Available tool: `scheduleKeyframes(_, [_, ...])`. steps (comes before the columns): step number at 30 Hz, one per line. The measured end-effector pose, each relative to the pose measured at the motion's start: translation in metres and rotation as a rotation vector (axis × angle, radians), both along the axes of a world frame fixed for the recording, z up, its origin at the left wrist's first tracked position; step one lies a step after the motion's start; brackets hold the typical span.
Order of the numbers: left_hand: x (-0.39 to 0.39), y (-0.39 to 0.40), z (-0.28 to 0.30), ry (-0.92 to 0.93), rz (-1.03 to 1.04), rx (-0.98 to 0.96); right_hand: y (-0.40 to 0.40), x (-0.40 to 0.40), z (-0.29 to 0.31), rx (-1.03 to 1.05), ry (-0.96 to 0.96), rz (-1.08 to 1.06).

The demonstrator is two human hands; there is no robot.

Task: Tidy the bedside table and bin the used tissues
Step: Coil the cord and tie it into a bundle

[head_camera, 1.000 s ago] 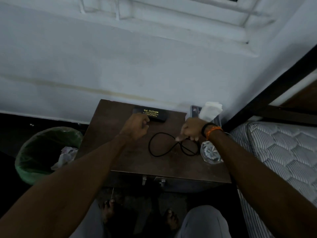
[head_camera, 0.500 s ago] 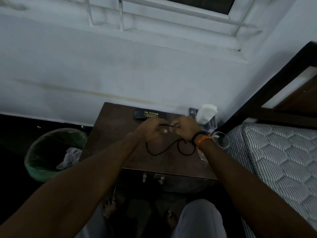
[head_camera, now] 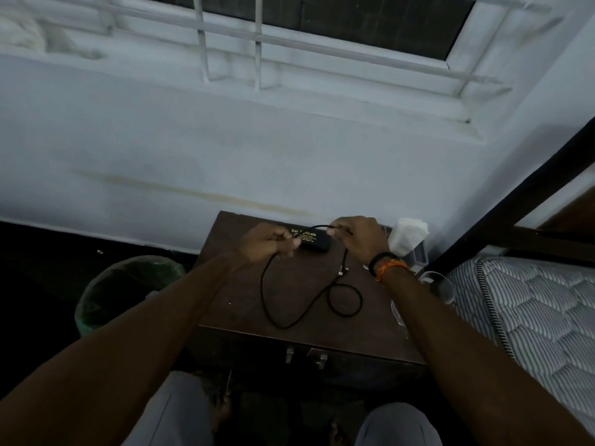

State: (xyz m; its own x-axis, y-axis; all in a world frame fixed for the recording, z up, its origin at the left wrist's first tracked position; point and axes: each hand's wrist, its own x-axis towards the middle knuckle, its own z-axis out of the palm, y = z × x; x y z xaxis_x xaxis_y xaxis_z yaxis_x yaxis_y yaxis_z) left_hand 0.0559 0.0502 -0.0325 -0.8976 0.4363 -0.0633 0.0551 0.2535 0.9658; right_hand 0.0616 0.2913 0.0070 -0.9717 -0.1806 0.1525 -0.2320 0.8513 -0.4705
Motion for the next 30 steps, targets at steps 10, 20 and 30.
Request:
scheduleKeyframes(10, [-0.008, 0.003, 0.026, -0.181, 0.126, 0.351, -0.036, -0.017, -0.015, -0.092, 0.065, -0.078])
scheduleKeyframes(20, [0.004, 0.018, 0.014, -0.004, 0.253, 0.11, -0.071, -0.003, 0.012, -1.005, -0.615, -0.34])
scheduleKeyframes(30, [-0.025, -0.008, 0.004, 0.361, 0.282, -0.238, -0.063, -0.012, 0.038, -0.655, -0.423, -0.125])
